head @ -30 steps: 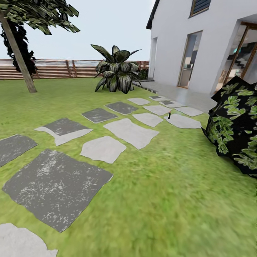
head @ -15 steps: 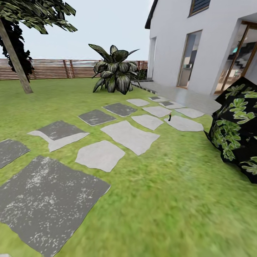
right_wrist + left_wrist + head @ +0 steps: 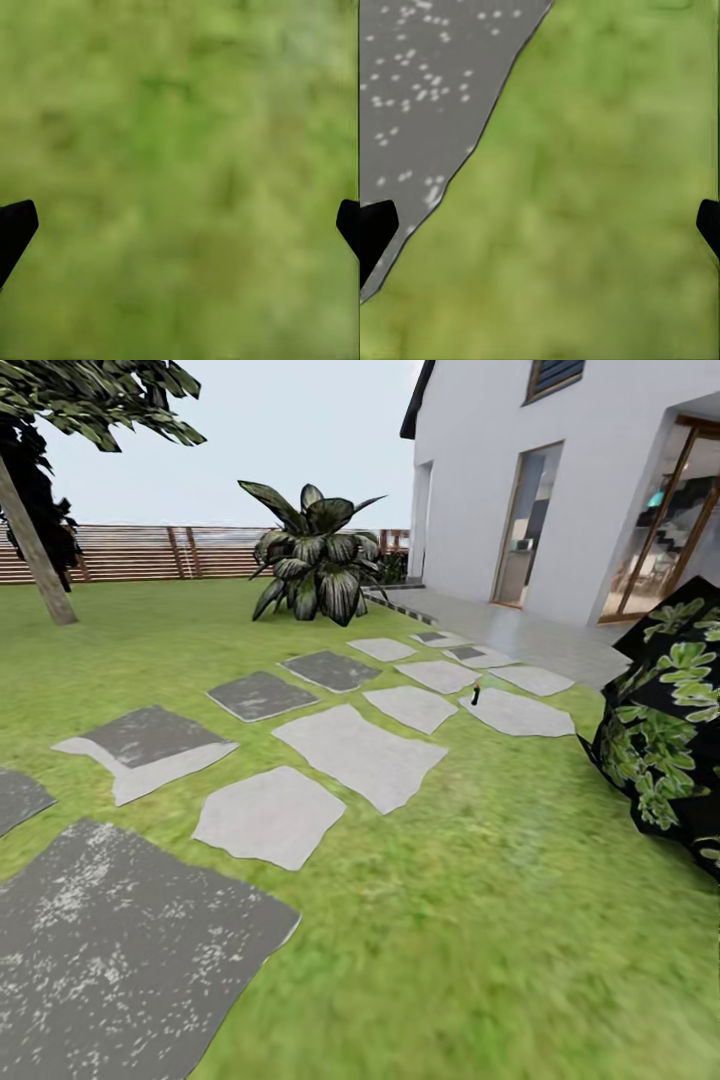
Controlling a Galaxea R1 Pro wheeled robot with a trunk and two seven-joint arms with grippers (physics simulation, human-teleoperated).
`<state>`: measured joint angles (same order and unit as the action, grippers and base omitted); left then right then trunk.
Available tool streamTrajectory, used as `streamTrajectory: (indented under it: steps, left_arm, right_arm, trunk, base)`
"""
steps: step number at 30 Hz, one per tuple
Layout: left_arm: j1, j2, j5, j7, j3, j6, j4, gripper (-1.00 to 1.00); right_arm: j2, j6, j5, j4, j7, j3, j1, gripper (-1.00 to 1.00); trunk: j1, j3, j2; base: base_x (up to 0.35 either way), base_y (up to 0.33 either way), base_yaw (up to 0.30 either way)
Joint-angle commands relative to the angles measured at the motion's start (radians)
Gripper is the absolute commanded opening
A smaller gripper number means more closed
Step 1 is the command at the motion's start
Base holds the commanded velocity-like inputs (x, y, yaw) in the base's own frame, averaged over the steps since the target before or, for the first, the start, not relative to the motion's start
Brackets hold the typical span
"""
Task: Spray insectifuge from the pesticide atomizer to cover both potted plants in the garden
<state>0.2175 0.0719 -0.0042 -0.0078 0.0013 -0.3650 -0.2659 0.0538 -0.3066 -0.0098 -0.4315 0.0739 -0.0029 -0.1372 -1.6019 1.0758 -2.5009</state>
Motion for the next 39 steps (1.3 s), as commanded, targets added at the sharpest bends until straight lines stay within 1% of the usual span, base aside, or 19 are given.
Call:
streamTrajectory:
  steps: [1, 14, 29, 39]
  left_arm:
    - [0.000, 0.000, 0.000, -0.001, 0.000, -0.003, 0.001, 1.00]
    - [0.000, 0.000, 0.000, -0.001, 0.000, -0.003, 0.001, 1.00]
    - [0.000, 0.000, 0.000, 0.000, 0.000, -0.003, 0.001, 1.00]
    - [0.000, 0.001, 0.000, 0.000, 0.000, -0.003, 0.001, 1.00]
  right_arm:
    - [0.000, -0.003, -0.001, 0.001, 0.001, 0.000, -0.001, 1.00]
    - [0.000, -0.003, -0.001, 0.001, 0.001, 0.000, 0.000, 1.00]
    - [0.000, -0.003, -0.002, 0.000, 0.001, 0.001, 0.000, 1.00]
    - [0.000, -0.003, -0.001, 0.002, 0.001, 0.001, -0.001, 1.00]
  trunk:
    - [0.000, 0.002, 0.000]
    - [0.000, 0.008, 0.000]
    - [0.000, 0.008, 0.000]
    - [0.000, 0.008, 0.000]
  base:
    - [0.338, 0.000, -0.197]
    - [0.338, 0.000, -0.263]
    - [0.338, 0.000, -0.027]
    - [0.338, 0.000, -0.244]
